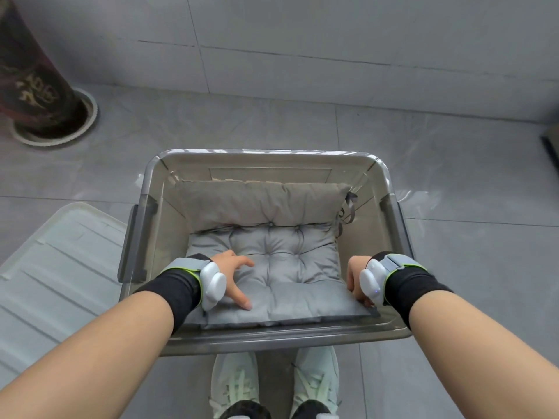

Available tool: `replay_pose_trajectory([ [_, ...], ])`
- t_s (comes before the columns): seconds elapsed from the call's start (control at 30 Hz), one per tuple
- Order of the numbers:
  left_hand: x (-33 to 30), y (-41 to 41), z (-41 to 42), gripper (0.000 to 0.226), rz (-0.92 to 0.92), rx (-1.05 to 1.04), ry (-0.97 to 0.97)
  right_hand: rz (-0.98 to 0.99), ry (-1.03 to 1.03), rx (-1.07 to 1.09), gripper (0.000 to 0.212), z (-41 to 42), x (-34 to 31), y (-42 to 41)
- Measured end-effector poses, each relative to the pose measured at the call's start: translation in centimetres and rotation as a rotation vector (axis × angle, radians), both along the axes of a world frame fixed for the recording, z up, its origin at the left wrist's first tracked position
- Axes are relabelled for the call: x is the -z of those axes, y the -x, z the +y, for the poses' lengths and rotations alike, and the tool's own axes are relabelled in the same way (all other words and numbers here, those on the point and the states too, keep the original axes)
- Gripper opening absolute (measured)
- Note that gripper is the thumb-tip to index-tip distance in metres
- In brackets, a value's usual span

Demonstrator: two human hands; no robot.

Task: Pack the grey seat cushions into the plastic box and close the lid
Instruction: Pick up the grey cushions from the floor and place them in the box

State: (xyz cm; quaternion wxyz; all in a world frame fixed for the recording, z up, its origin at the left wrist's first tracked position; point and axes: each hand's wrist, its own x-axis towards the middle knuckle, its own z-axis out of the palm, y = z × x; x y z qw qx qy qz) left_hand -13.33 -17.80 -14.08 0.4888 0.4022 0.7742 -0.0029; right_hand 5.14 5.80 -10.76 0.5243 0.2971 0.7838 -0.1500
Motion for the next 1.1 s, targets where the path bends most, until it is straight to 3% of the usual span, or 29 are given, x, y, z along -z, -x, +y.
replay_pose_trajectory([
  [0.07,0.2,0.0,-0.4,0.089,-0.018,-0.004,0.028,0.016,-0.004,0.016,0.033,0.2,-0.7,0.5],
  [0.2,1.0,-0.1,-0.8,0.087,-0.038,0.030,0.102,0.150,-0.126,-0.044,0.024,1.1,-1.9,2.8],
  [0.33,1.7,0.3,-0.8,0.097,-0.050,0.053,0.138,0.196,-0.223,-0.040,0.031,2.3,-2.7,5.0],
  [0.57,2.3,0.5,-1.0,0.102,-0.043,0.050,0.120,0.097,-0.169,-0.009,0.029,0.1,0.5,3.7],
  [0.7,1.7,0.9,-0.9,0.096,-0.011,-0.075,-0.014,0.120,-0.135,0.019,0.030,0.2,2.0,2.9],
  [0.77,1.0,1.9,-0.4,0.094,0.139,-0.180,-0.164,0.236,-0.164,0.077,0.032,1.1,2.1,3.9],
  [0.9,0.2,4.3,0.7,0.104,0.419,-0.307,-0.287,0.550,-0.117,0.098,0.055,2.1,1.2,6.4],
  [1.1,1.5,5.2,0.5,0.119,0.290,-0.300,-0.262,0.517,-0.018,0.083,0.098,1.1,2.3,7.9],
])
